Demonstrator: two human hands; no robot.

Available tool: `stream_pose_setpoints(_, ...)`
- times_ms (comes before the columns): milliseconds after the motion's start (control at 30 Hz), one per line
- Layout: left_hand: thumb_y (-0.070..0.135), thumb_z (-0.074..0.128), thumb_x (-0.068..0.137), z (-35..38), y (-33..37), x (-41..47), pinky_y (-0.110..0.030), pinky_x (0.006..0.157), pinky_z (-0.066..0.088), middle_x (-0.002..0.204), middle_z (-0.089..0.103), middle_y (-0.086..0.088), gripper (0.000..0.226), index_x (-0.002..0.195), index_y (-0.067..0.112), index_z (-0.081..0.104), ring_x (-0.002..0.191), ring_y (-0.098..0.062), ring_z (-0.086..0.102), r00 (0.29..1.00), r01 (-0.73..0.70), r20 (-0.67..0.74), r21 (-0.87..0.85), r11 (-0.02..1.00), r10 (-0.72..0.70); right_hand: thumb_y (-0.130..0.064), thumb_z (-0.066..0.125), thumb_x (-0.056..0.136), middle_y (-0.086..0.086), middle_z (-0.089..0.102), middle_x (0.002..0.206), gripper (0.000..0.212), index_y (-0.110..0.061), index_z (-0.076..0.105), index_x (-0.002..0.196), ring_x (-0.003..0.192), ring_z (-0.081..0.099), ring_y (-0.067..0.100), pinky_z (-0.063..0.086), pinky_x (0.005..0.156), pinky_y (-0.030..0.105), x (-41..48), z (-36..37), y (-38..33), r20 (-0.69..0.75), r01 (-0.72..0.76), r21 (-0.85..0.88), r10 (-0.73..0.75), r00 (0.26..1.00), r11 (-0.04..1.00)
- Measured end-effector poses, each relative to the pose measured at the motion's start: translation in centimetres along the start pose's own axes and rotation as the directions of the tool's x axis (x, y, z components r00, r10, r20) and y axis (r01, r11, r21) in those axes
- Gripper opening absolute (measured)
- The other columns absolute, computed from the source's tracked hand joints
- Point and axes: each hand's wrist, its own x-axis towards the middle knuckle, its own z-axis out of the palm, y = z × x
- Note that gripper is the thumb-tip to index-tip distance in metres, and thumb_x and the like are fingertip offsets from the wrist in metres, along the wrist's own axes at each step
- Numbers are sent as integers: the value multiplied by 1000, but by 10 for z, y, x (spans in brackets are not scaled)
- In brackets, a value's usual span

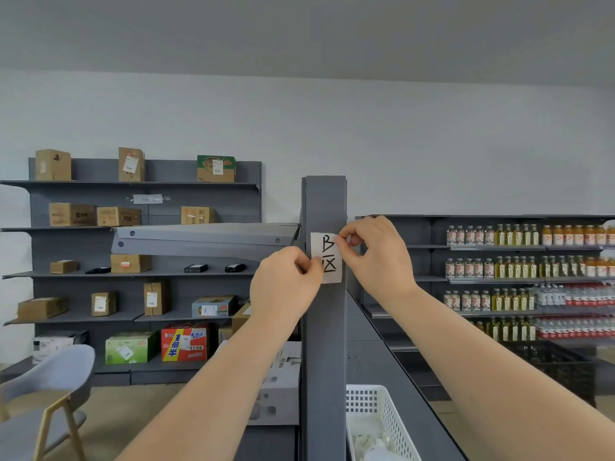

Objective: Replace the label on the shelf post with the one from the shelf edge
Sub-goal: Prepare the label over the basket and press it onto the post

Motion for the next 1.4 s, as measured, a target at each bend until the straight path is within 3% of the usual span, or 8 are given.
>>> stream_pose_setpoints(167, 49, 62, 85, -15, 0, 15, -32, 56, 57, 72, 67, 5, 25, 79, 26, 54, 66, -10, 65, 999, -16, 30, -71, 997, 19, -25, 72, 81, -8, 57, 72, 12, -22, 63, 88, 67, 50, 10, 49, 66, 30, 8, -10, 1, 143, -340, 300, 310, 940, 892)
stream_pose_setpoints(333, 48, 65, 83, -15, 14, 29, -41, 58, 61, 70, 70, -4, 47, 117, 27, 40, 63, -15, 70, 999, -6, 42, -236, 972, 16, -33, 74, 79, -1, 57, 72, 28, -19, 55, 94, 61, 48, 9, 42, 59, 21, 18, -2, -1, 252, -474, 374, 404, 879, 797)
stream_pose_setpoints(500, 44, 67, 84, -10, 11, 32, -43, 57, 60, 67, 68, -5, 54, 128, 25, 42, 64, -16, 70, 998, -24, 54, -264, 964, 40, -31, 76, 78, 1, 58, 71, 30, -17, 54, 94, 59, 47, 8, 41, 58, 20, 19, 2, 2, 257, -479, 390, 407, 877, 786)
stream_pose_setpoints(700, 32, 64, 89, -10, -2, 26, -12, 47, 52, 67, 68, 3, 57, 139, 23, 39, 55, -3, 65, 989, -76, 100, -274, 959, 107, -28, 76, 78, -5, 58, 68, 26, -18, 58, 95, 59, 49, 6, 41, 56, 12, 11, -2, 11, 289, -475, 389, 385, 876, 789)
stream_pose_setpoints(833, 35, 69, 85, -5, -16, 13, -20, 61, 56, 59, 67, -1, 72, 147, 25, 32, 53, -9, 64, 977, -162, 99, -245, 956, 191, -26, 78, 76, -5, 58, 70, 31, -17, 58, 99, 61, 50, 7, 42, 62, 19, -7, 0, 10, 330, -502, 398, 391, 859, 767)
stream_pose_setpoints(1000, 44, 73, 78, 2, -28, -4, -9, 57, 44, 56, 65, 0, 86, 150, 26, 29, 50, -7, 56, 965, -196, 128, -219, 956, 227, -29, 80, 73, -6, 59, 68, 34, -21, 57, 96, 58, 50, 6, 42, 59, 19, -38, 7, 10, 358, -525, 388, 402, 843, 758)
stream_pose_setpoints(1267, 47, 74, 75, 0, -27, -1, -14, 54, 44, 61, 69, 0, 92, 150, 25, 25, 52, -9, 61, 964, -165, 176, -198, 966, 201, -24, 82, 70, -4, 59, 66, 37, -22, 52, 92, 61, 55, 11, 52, 65, 36, -31, 4, 7, 381, -485, 354, 350, 856, 800)
stream_pose_setpoints(1400, 45, 72, 78, 2, -27, -2, -15, 54, 46, 64, 70, 1, 90, 151, 26, 23, 54, -10, 63, 963, -163, 182, -187, 969, 197, -24, 80, 73, -6, 58, 67, 35, -21, 52, 93, 60, 52, 8, 50, 64, 31, -31, 3, 7, 391, -483, 349, 343, 854, 803)
